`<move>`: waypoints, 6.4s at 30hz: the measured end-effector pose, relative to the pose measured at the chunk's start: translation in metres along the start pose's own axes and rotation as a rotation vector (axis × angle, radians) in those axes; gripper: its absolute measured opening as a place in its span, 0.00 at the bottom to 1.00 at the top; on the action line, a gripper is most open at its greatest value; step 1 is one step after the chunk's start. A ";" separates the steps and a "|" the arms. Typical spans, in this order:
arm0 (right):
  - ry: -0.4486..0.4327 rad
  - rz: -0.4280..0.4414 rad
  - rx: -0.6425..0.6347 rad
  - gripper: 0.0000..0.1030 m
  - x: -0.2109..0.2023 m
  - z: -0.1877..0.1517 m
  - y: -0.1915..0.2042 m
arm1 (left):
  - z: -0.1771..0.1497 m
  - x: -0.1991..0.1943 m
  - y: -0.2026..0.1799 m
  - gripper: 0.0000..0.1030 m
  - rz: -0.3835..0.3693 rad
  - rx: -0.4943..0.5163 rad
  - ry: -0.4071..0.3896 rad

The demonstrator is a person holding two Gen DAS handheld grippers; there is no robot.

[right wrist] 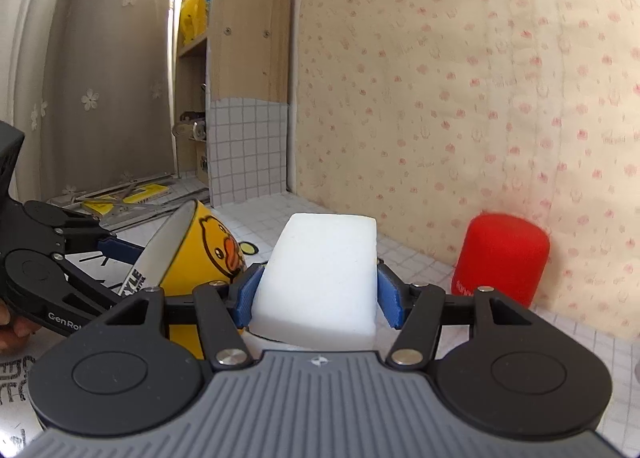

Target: Clean bowl

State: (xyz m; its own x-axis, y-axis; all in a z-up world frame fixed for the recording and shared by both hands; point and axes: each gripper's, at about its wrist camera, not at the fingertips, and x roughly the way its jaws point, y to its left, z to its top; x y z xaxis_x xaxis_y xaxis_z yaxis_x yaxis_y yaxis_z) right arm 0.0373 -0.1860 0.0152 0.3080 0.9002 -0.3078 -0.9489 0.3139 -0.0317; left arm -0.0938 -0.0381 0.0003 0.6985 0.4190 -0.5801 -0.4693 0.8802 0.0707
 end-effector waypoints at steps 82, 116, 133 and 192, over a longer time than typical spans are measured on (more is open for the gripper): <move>0.212 -0.227 -0.414 0.60 -0.030 -0.002 0.058 | -0.003 -0.006 -0.010 0.80 -0.025 0.104 -0.024; 0.132 -0.257 -0.398 0.60 -0.044 0.008 0.063 | -0.004 -0.005 -0.007 0.83 -0.016 0.037 -0.004; 0.192 -0.235 -0.404 0.60 -0.033 -0.009 0.062 | 0.006 -0.008 -0.010 0.83 0.000 0.063 -0.057; 0.099 -0.255 -0.322 0.60 -0.041 -0.002 0.066 | -0.001 -0.002 -0.006 0.83 0.032 0.027 -0.015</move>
State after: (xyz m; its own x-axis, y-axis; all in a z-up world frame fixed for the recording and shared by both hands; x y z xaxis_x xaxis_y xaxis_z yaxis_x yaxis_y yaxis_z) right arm -0.0377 -0.2028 0.0233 0.5426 0.7678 -0.3407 -0.8207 0.3984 -0.4095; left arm -0.0927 -0.0445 0.0005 0.6916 0.4505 -0.5647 -0.4772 0.8718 0.1110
